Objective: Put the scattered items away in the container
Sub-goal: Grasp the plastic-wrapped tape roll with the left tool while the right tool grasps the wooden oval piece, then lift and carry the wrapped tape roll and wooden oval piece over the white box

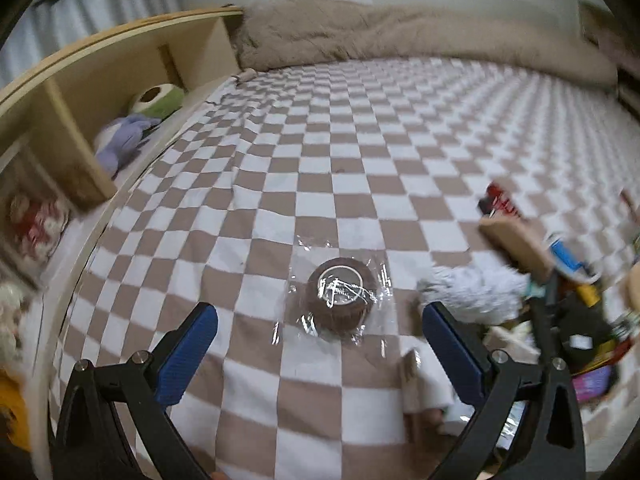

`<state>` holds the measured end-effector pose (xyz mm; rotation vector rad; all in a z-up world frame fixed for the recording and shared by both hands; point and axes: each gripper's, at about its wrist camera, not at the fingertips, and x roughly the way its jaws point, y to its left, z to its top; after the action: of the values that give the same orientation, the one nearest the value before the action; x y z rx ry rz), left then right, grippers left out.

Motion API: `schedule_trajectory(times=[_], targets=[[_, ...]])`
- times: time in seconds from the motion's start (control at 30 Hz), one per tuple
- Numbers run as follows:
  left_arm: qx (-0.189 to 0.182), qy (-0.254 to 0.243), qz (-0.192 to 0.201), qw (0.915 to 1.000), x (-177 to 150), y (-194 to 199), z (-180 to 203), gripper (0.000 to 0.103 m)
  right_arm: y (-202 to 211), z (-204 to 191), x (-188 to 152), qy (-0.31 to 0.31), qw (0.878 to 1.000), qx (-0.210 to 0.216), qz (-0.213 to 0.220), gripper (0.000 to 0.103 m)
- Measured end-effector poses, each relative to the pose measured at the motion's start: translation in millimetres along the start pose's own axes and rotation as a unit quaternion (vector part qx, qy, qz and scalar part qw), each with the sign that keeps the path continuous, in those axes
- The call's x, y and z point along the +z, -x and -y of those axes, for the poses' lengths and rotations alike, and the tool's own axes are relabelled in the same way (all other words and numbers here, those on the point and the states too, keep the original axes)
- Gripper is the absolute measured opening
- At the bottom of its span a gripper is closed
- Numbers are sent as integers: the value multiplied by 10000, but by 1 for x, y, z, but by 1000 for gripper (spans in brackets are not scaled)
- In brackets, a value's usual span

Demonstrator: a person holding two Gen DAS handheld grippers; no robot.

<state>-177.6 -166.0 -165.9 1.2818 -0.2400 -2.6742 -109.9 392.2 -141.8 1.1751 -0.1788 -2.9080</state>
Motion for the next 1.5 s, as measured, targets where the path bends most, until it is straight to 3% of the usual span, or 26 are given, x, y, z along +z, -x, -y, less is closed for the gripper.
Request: schedule_trajectory(times=[0.2,0.53,0.73,0.83,0.9,0.97,1.03,1.2,1.5], targets=[[-38,-74,-301,9995,0,-38,5,103,-11,1,1,-4,9999,-5,-160,103],[-292,255,-549,9977,5,-74,-3,101,-31,-12,18,468,9979,-34,-438,103],[-369,21,-405,9985,9,-69,10,65,-57,-26,28,702,9932,-71,-928,103],[-418,-35,-382,9984,11,-67,13,55,-67,-29,32,573,9924,-17,-1087,103],[-438,-20,-378,9983,12,-65,13,52,-72,-29,34,474,9916,24,-1201,88],[-452,16,-384,9982,12,-65,13,51,-75,-29,33,407,9909,22,-1283,61],[-438,47,-378,9983,12,-63,12,50,-77,-28,32,376,9904,-54,-1331,53],[-429,185,-374,9982,13,-53,0,49,-85,-19,30,289,9887,-62,-1473,50],[-616,644,-155,9959,10,-5,-19,49,-82,-14,32,92,9907,21,-1359,40]])
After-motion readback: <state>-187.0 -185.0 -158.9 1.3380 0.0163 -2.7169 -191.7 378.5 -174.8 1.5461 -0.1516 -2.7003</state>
